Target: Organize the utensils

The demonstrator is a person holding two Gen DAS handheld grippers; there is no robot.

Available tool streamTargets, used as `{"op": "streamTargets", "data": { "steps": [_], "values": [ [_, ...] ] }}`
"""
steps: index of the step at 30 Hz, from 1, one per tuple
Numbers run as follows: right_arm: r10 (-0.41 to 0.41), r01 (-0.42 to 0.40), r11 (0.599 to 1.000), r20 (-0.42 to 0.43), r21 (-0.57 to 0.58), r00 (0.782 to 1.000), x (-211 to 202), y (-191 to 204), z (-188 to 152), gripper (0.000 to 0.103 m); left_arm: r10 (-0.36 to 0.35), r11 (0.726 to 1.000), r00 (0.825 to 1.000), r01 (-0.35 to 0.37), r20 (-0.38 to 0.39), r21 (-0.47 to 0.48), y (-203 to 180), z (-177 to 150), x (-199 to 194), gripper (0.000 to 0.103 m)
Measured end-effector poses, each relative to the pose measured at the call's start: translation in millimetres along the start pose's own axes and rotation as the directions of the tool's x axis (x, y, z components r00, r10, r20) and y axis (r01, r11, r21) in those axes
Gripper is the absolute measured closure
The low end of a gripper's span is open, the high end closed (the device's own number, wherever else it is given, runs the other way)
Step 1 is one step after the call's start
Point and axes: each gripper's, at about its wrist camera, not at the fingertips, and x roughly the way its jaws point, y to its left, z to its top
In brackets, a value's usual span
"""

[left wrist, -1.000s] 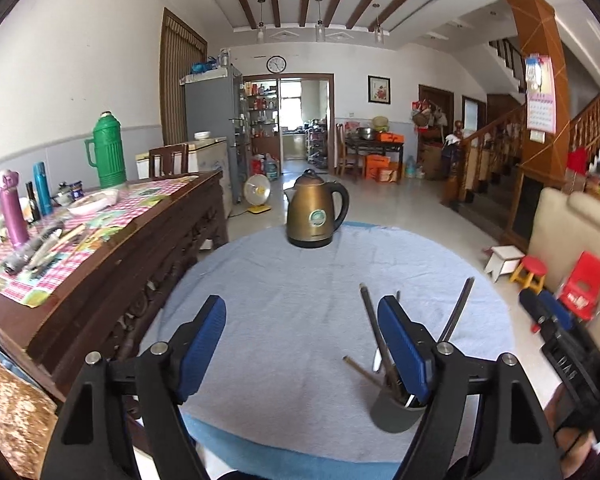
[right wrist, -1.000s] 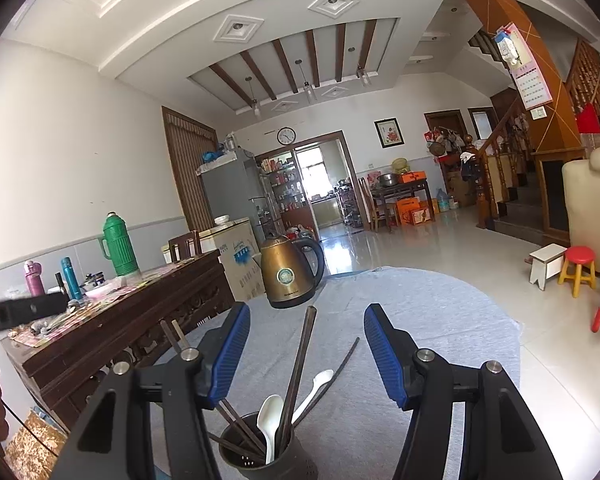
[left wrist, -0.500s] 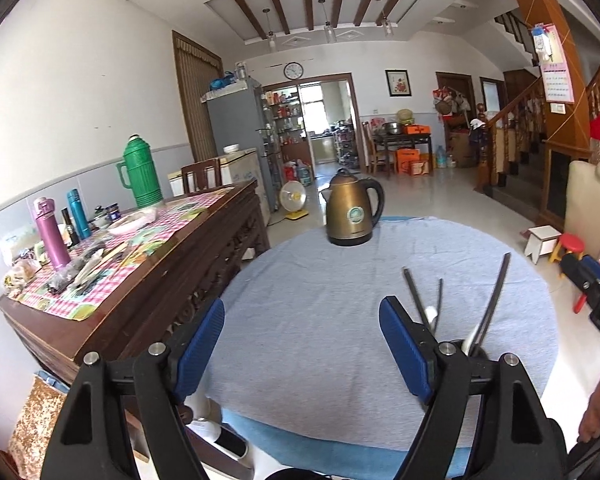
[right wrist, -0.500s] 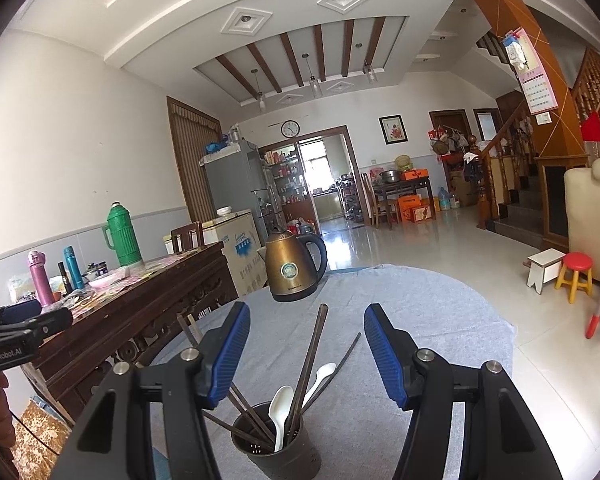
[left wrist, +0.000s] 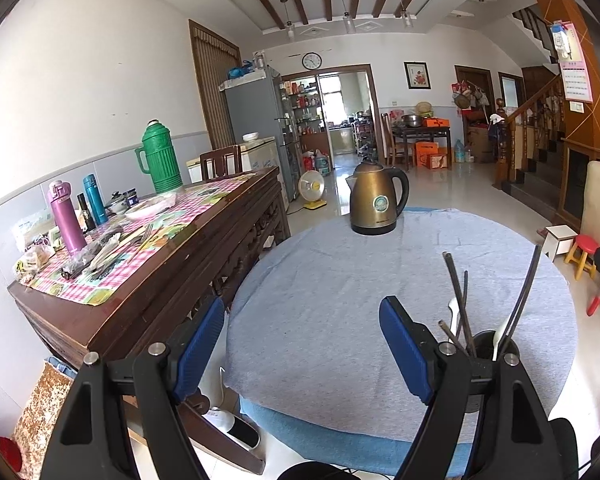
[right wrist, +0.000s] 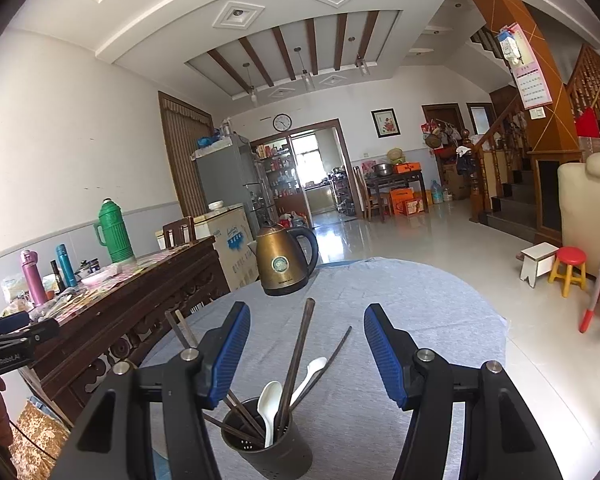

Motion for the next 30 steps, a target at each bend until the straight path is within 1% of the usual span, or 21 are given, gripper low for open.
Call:
{"op": "streamTargets", "data": {
  "steps": [6,13,19,22,25,28,30],
  "values": [
    [-0.015,0.015,1.000,-0.023,0.016,1.000,8.4,-7.2,-3.7,0.040,0.011,1.000,1.000,-0.011,-0.015,-0.009,5.6,-2.9,10.5,0.023],
    [-0.033,0.037,0.998,-0.069,0.046,0.997,23.2,-19.4,-11.3,0.040,0.018,0.999,0.999,-0.020,-0.043,-0.025,12.1,-7.2,27.7,0.023],
    [-0.056,0.065,0.995,-0.122,0.074,0.991,39.1,-32.8,-23.7,0.040,0.013,0.997,0.994,-0.022,-0.111,-0.078,24.0,-15.3,56.6,0.023],
    [-0.057,0.073,0.993,-0.161,0.096,0.985,50.2,-41.4,-32.1,0.040,0.004,0.993,0.987,-0.023,-0.159,-0.115,31.7,-22.5,81.2,0.023],
    [-0.058,0.084,0.989,-0.203,0.122,0.977,63.1,-52.3,-42.0,0.040,-0.015,0.991,0.979,-0.012,-0.204,-0.132,33.2,-31.4,106.6,0.023],
    [-0.058,0.099,0.983,-0.250,0.153,0.967,77.9,-65.1,-52.2,0.040,-0.063,0.988,0.964,0.024,-0.257,-0.152,32.0,-40.7,139.4,0.023],
    [-0.057,0.110,0.979,-0.284,0.174,0.957,88.3,-75.1,-59.5,0.040,-0.099,0.985,0.951,0.053,-0.292,-0.161,27.2,-48.2,163.3,0.023]
  ]
}}
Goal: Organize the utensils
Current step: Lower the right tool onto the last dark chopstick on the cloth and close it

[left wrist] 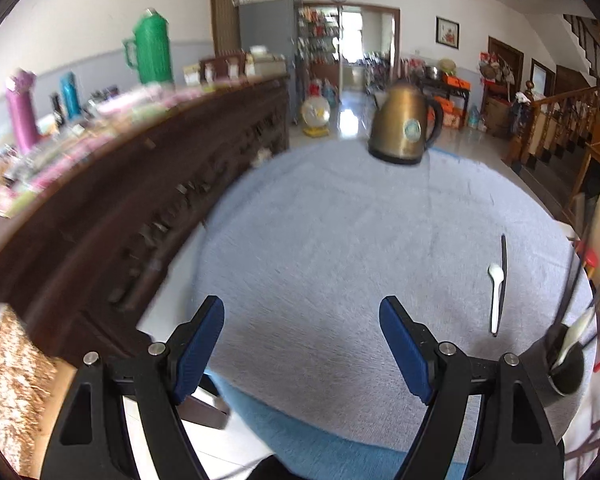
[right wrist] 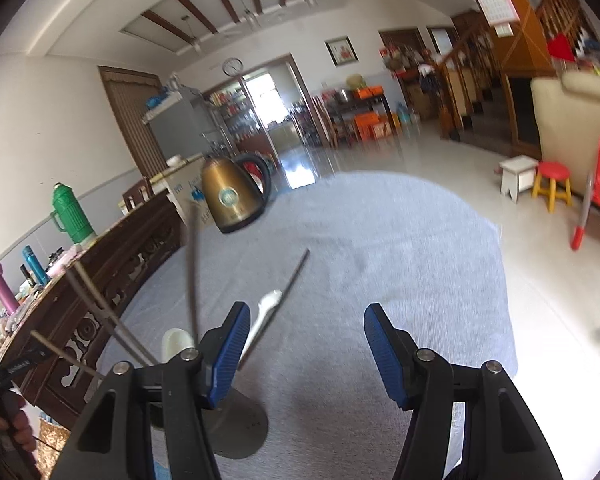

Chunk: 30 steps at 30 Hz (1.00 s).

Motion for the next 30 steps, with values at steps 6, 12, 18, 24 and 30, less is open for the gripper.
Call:
{"op": "streamTargets", "data": {
  "steps": [6,12,18,24,30],
  "values": [
    [-0.007,0.014,0.998,-0.101,0.068,0.995,40.1,-26.6,-5.5,0.040,-0.096,0.995,0.983,0.100,-0.154,0.023,-23.5,-4.6,78.0,0.023],
    [0.052,-0.024,0.992,-0.237,0.122,0.970,109.3,-44.2,9.2,0.041,-0.177,0.967,0.973,0.200,-0.150,0.157,-78.7,13.5,110.6,0.023],
    [0.112,-0.087,0.993,-0.363,0.083,0.925,209.8,-22.3,58.9,0.048,-0.250,0.906,0.958,0.282,-0.138,0.315,-138.0,34.1,124.3,0.023],
    [0.014,-0.022,1.000,-0.477,-0.011,0.879,293.3,19.0,85.3,0.054,-0.315,0.866,0.929,0.365,-0.194,0.342,-158.7,46.0,137.6,0.023],
    [-0.185,0.130,0.982,-0.550,-0.138,0.814,336.8,44.9,86.0,0.082,-0.376,0.804,0.885,0.459,-0.274,0.378,-172.2,47.6,151.4,0.024]
  ]
}}
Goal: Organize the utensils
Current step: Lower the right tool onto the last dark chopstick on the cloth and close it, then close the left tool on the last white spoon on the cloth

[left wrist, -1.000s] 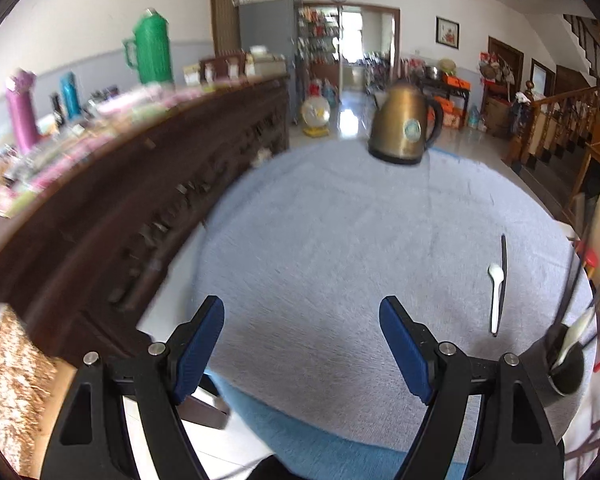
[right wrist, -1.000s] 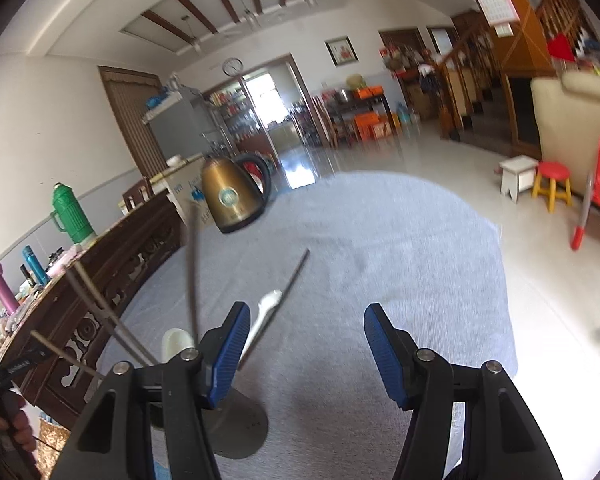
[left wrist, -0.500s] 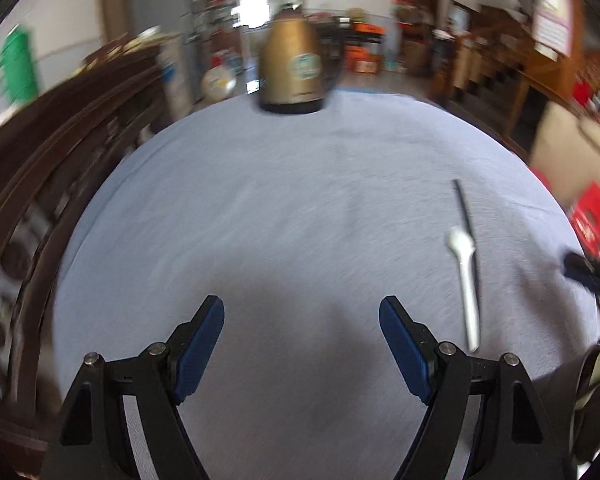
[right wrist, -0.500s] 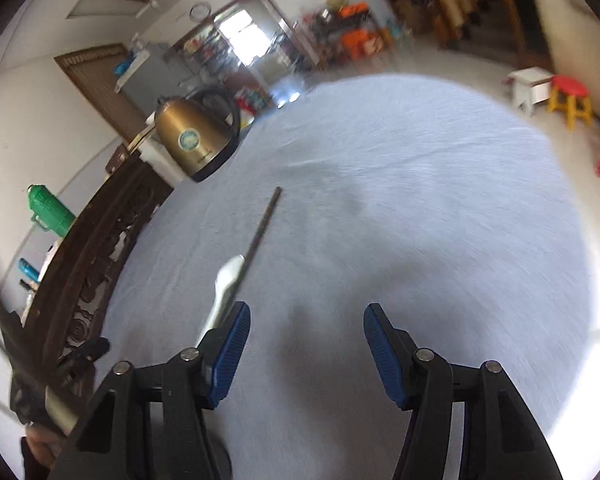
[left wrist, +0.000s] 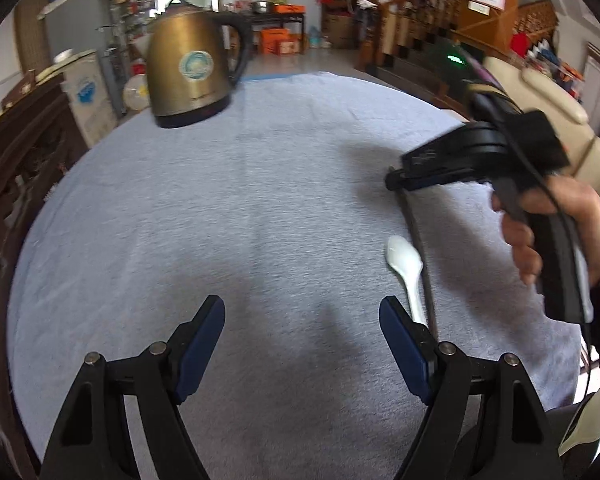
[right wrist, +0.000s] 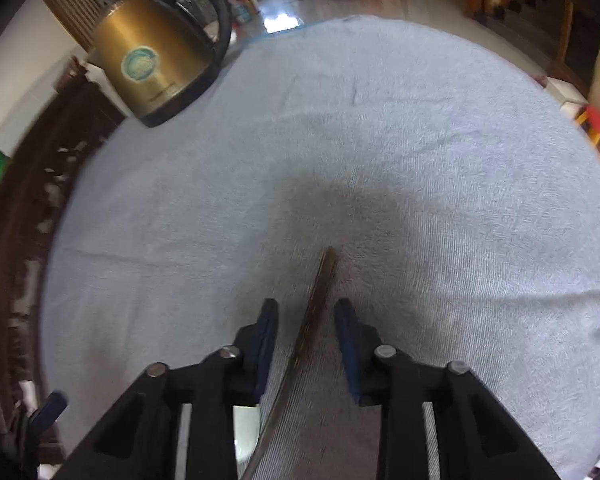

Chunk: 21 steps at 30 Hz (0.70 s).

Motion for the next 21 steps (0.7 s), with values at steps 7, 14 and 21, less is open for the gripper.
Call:
{"op": "streamTargets", "data": {
  "steps": [7,14,21],
  "values": [
    [0.008,-0.008,1.000,0.041,-0.022,0.999,-9.3,-14.3,-15.7,0.096,-0.163,0.987,0.985,0.164,-0.064,0.004,-14.8,13.0,27.6,0.046],
    [0.091,-0.090,0.996,0.053,-0.022,0.994,-29.0,-50.6,-51.3,0.096,-0.221,0.974,0.967,0.227,-0.128,0.030,-47.3,28.7,60.9,0.046],
    [0.154,-0.155,0.988,0.040,0.018,0.987,-43.3,-72.3,-78.9,0.096,-0.217,0.972,0.964,0.228,-0.152,0.060,-60.4,41.7,79.9,0.056]
  ]
}}
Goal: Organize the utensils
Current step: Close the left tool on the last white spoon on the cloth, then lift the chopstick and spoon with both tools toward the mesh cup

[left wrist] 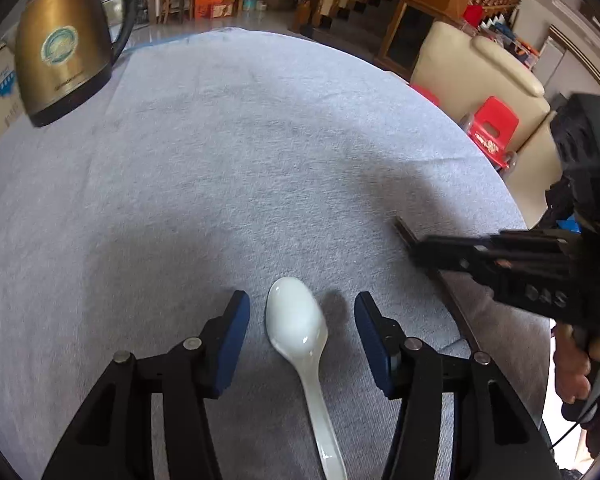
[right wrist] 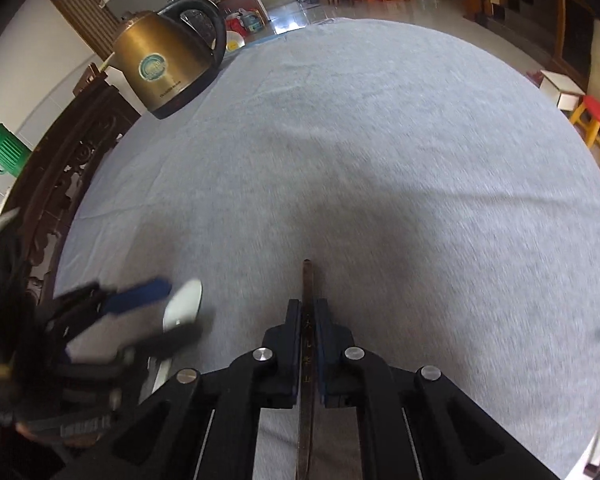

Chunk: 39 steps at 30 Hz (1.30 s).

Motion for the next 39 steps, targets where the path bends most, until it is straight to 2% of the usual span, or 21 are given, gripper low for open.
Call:
{"op": "streamTargets", "data": {
  "steps": [1,2,5,7,12,16,19,22,25,28,30,35,39],
  "values": [
    [0.007,-0.007,1.000,0.003,0.004,1.000,-3.2,-1.2,-3.0,0.096,0.012,1.000,1.000,-0.012,-0.003,0.017,-1.6,1.1,1.5,0.068],
    [0.012,-0.012,1.000,0.008,0.005,1.000,-5.9,-2.5,-5.9,0.096,0.031,0.999,0.999,-0.031,-0.006,0.031,-3.0,1.0,1.7,0.074],
    [0.029,-0.029,1.000,0.044,-0.008,0.999,-20.2,-0.3,-12.1,0.096,0.022,1.000,1.000,-0.021,-0.013,0.008,2.6,-0.4,-0.8,0.074],
    [0.037,-0.036,0.999,0.073,-0.013,0.997,-30.0,2.1,-15.1,0.096,0.042,0.999,0.999,-0.042,-0.006,-0.014,7.1,-4.1,-6.5,0.074],
    [0.040,-0.037,0.999,0.171,-0.024,0.984,-61.8,7.5,-30.3,0.096,0.073,0.990,0.994,-0.062,0.080,-0.127,31.2,-24.5,-43.8,0.074],
    [0.040,-0.042,0.999,0.272,0.001,0.961,-94.4,3.6,-49.8,0.096,0.139,0.963,0.976,-0.094,0.168,-0.251,54.1,-47.3,-88.3,0.074],
    [0.038,-0.049,0.999,0.356,0.021,0.934,-117.6,3.5,-66.0,0.096,0.205,0.936,0.951,-0.122,0.230,-0.331,67.2,-67.3,-119.9,0.074],
    [0.048,-0.071,0.997,0.437,0.036,0.898,-144.1,2.3,-83.3,0.096,0.270,0.904,0.919,-0.139,0.289,-0.403,72.6,-90.9,-154.7,0.074],
    [0.059,-0.083,0.996,0.492,0.028,0.868,-167.8,5.9,-98.4,0.096,0.316,0.883,0.891,-0.151,0.326,-0.444,72.5,-107.9,-177.7,0.074],
    [0.078,-0.101,0.995,0.525,0.014,0.848,-188.1,10.6,-112.5,0.096,0.361,0.862,0.857,-0.157,0.367,-0.482,67.4,-127.3,-204.1,0.074],
    [0.079,-0.097,0.995,0.546,0.005,0.834,-198.5,15.8,-122.6,0.096,0.404,0.844,0.827,-0.173,0.390,-0.508,62.7,-144.3,-225.2,0.074],
    [0.087,-0.092,0.996,0.592,-0.021,0.801,-224.0,27.2,-142.1,0.096,0.463,0.807,0.777,-0.170,0.427,-0.565,50.4,-177.5,-266.1,0.074],
    [0.092,-0.085,0.996,0.630,-0.040,0.771,-244.8,35.8,-153.0,0.096,0.483,0.802,0.732,-0.150,0.481,-0.578,29.9,-198.6,-296.5,0.074]
  ]
}}
